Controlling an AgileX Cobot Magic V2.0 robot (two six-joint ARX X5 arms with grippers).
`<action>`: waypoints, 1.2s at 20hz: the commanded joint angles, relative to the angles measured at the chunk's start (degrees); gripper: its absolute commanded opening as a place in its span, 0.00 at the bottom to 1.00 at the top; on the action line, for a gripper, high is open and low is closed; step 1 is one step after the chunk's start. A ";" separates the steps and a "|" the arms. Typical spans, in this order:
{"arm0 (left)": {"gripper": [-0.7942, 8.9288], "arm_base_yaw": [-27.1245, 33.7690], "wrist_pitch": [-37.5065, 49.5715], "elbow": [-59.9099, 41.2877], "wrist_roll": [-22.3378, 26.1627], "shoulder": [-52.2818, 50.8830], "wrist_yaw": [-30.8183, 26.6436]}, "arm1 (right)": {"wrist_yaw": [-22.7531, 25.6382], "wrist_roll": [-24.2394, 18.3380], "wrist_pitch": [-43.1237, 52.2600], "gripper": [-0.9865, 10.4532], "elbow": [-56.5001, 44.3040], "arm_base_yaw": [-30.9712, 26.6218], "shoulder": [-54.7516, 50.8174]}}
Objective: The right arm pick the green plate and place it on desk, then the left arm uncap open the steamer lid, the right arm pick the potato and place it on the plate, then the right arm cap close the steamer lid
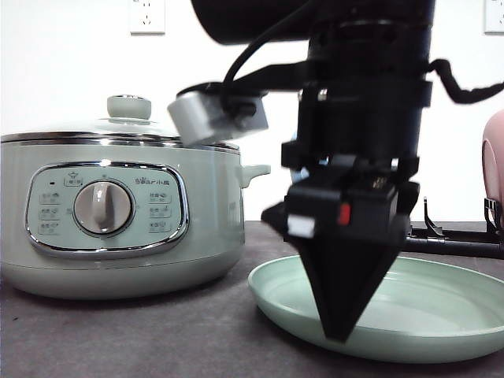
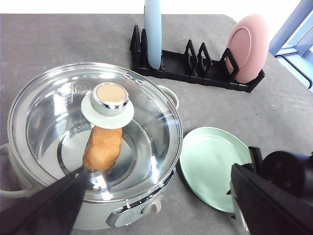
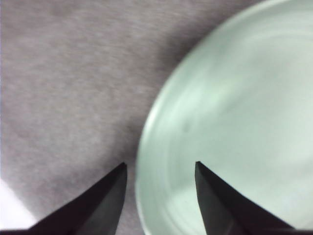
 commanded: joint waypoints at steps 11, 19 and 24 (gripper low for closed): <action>0.56 -0.20 0.28 1.31 0.61 0.33 0.31 | -9.27 0.90 -2.84 0.28 13.79 -10.82 -24.83; 0.56 -0.20 0.26 1.31 -0.09 0.33 0.31 | -40.72 5.40 -2.93 0.28 19.41 -22.36 -26.29; 0.56 -0.20 0.26 1.31 -0.24 0.33 0.31 | -40.68 5.29 -2.97 0.28 19.41 -22.71 -26.29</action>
